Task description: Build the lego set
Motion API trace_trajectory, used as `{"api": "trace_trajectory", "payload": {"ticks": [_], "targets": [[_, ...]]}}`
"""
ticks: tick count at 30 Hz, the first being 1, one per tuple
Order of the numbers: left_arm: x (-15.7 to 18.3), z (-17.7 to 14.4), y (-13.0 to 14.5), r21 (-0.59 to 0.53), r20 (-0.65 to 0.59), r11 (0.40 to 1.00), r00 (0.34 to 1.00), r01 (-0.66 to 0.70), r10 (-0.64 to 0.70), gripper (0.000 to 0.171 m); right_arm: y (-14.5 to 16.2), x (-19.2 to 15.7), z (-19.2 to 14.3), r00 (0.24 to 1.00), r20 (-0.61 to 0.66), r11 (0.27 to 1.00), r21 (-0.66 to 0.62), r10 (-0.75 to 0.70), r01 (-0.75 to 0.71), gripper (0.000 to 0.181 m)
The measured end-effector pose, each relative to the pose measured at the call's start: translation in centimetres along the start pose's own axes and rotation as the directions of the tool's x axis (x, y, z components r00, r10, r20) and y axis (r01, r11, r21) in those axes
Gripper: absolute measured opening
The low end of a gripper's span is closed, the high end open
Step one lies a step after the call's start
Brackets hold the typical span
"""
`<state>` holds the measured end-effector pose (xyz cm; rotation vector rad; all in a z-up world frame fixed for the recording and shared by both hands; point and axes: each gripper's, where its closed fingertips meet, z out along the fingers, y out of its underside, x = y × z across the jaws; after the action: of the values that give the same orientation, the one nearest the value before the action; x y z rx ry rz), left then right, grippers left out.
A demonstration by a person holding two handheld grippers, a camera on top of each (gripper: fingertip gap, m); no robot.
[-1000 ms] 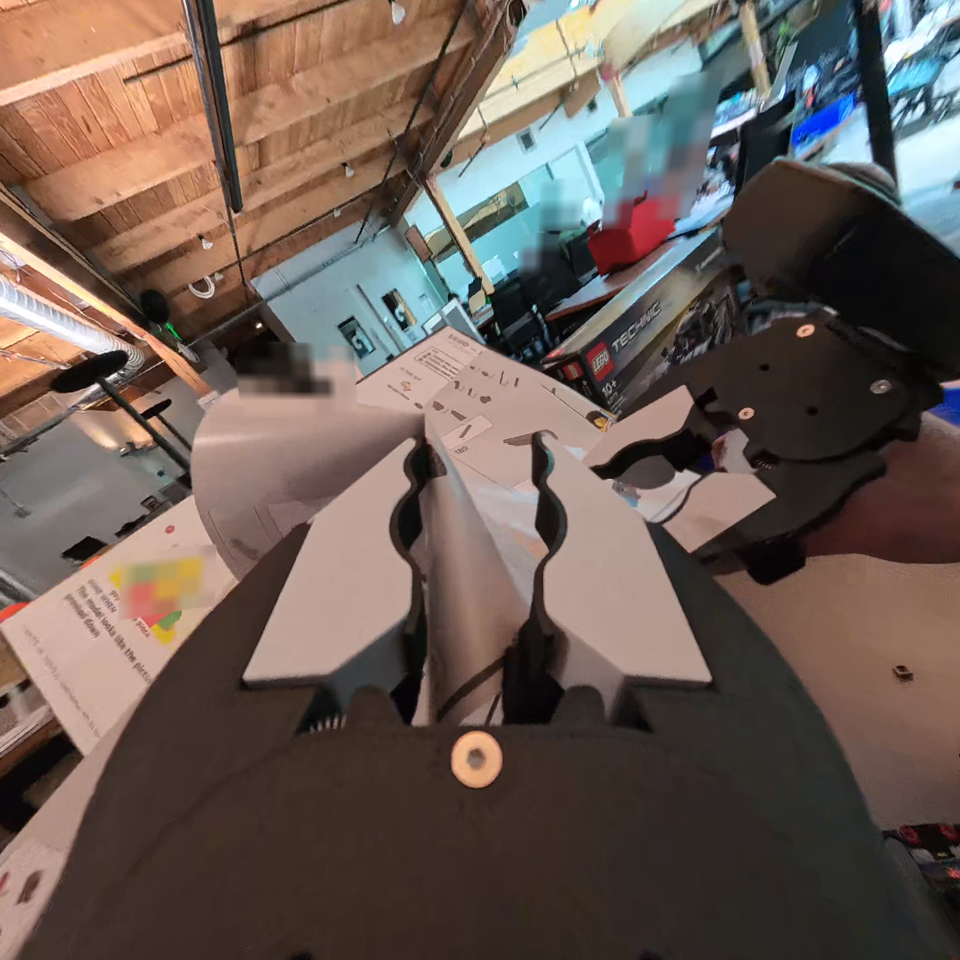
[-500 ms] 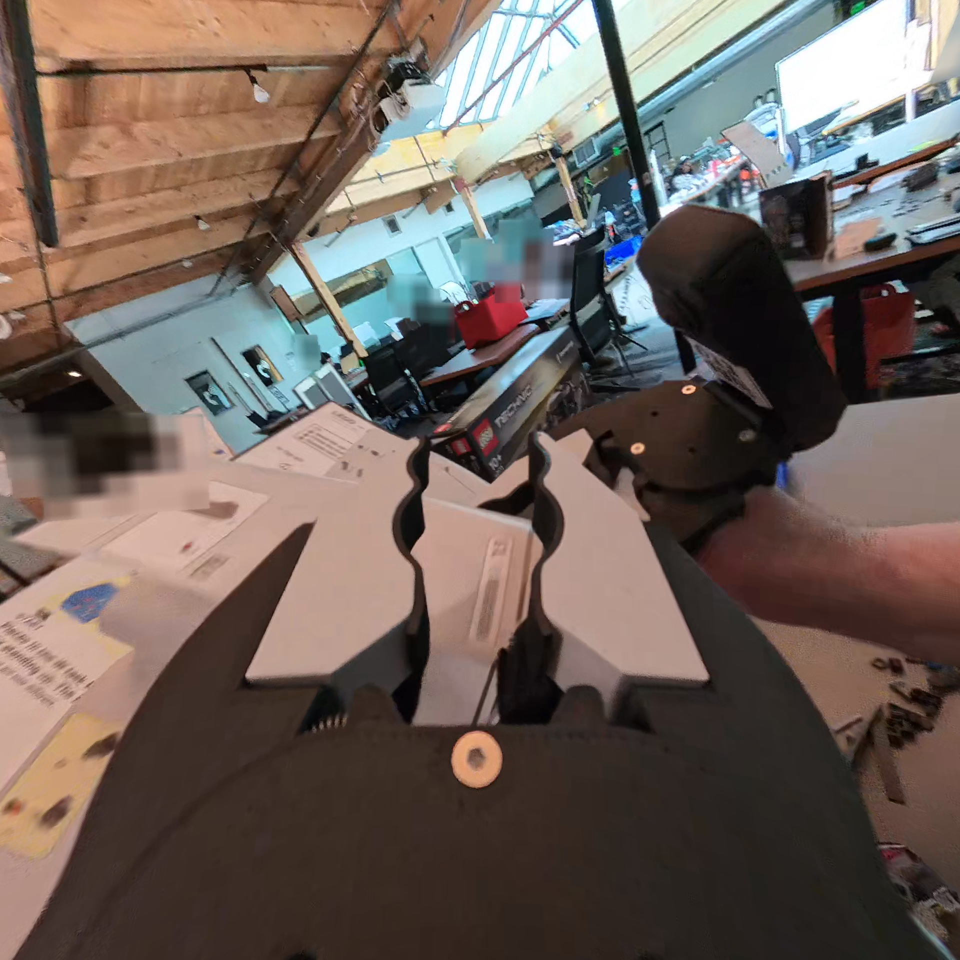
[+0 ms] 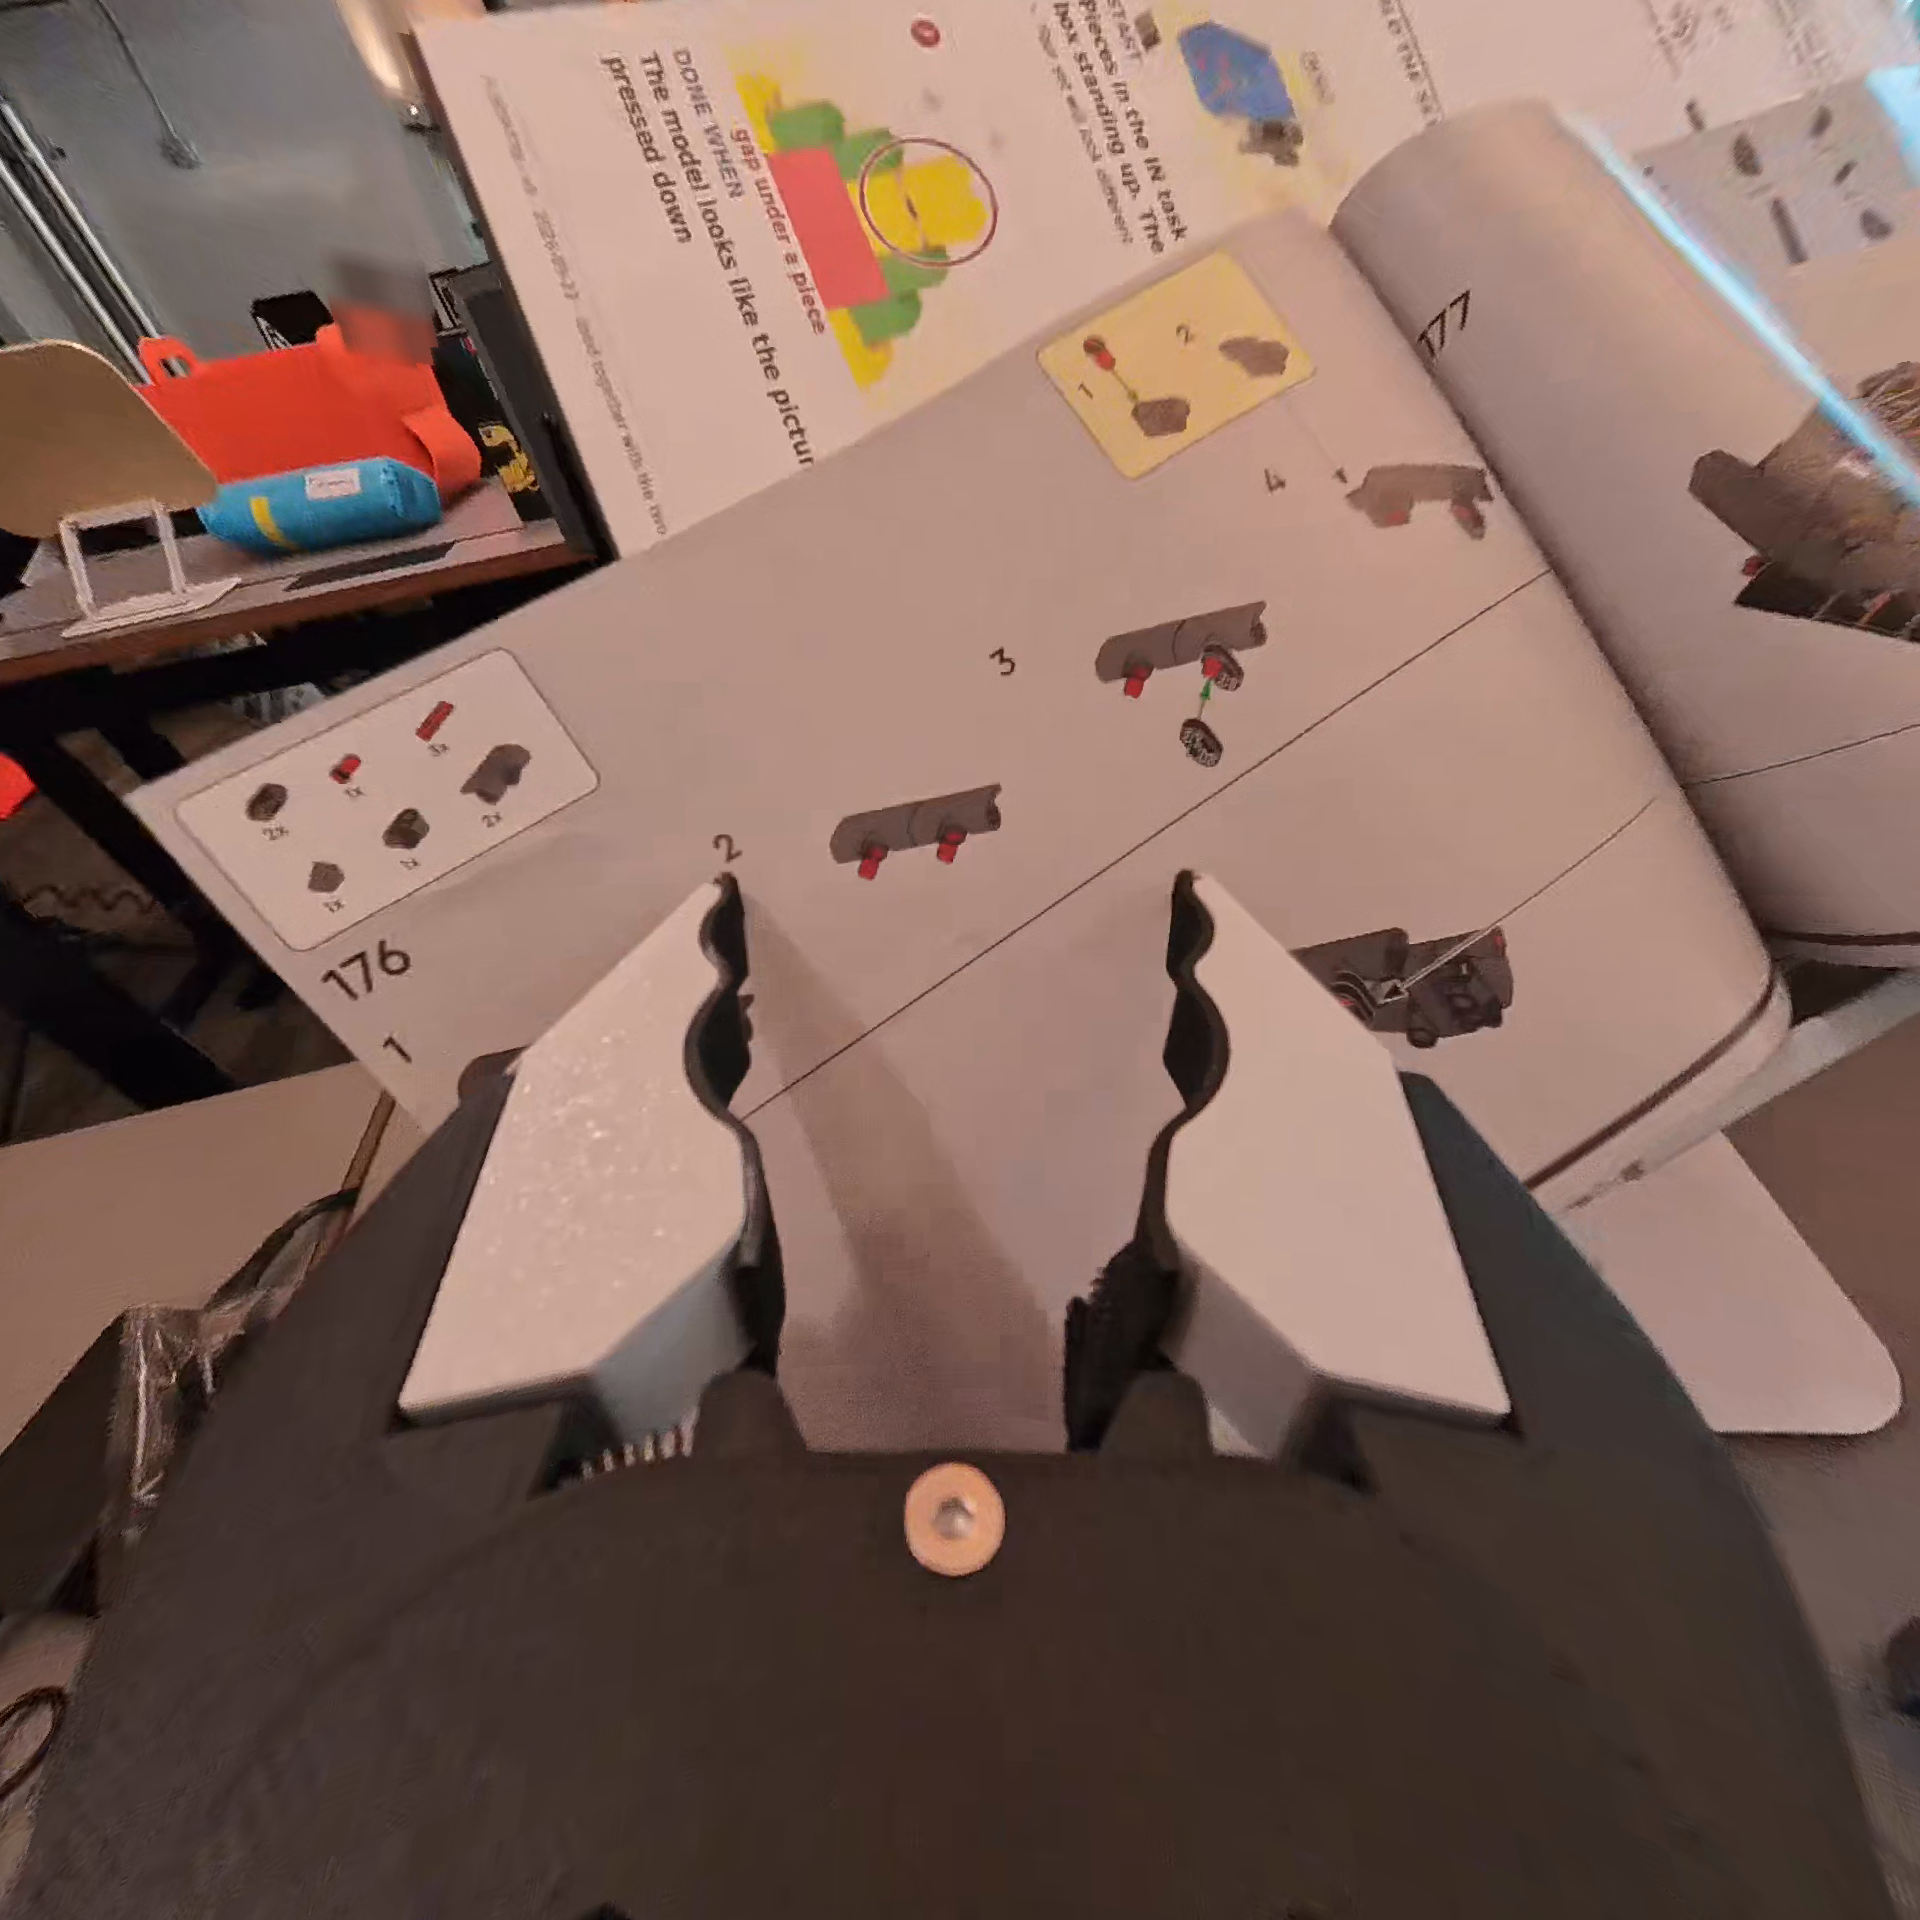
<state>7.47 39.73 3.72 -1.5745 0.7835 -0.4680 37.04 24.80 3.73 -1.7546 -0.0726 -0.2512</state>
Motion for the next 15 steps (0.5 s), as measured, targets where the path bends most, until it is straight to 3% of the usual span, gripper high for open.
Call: {"api": "trace_trajectory", "payload": {"ticks": [7, 15], "targets": [[-0.1, 0.8, 0.4, -0.029, 0.042, 0.999, 0.999, -0.023, 0.025, 0.078, 0.0, 1.3, -1.0, 0.997, -0.041, 0.998, -0.013, -0.06, 0.059, 0.054], [0.6, 1.0, 0.2, -0.017, 0.064, 0.997, 0.995, -0.076, 0.077, 0.059, -2.2, -1.4, -2.5, 0.979, 0.017, 0.978, 0.031, -0.205, 0.205, 0.05]]}}
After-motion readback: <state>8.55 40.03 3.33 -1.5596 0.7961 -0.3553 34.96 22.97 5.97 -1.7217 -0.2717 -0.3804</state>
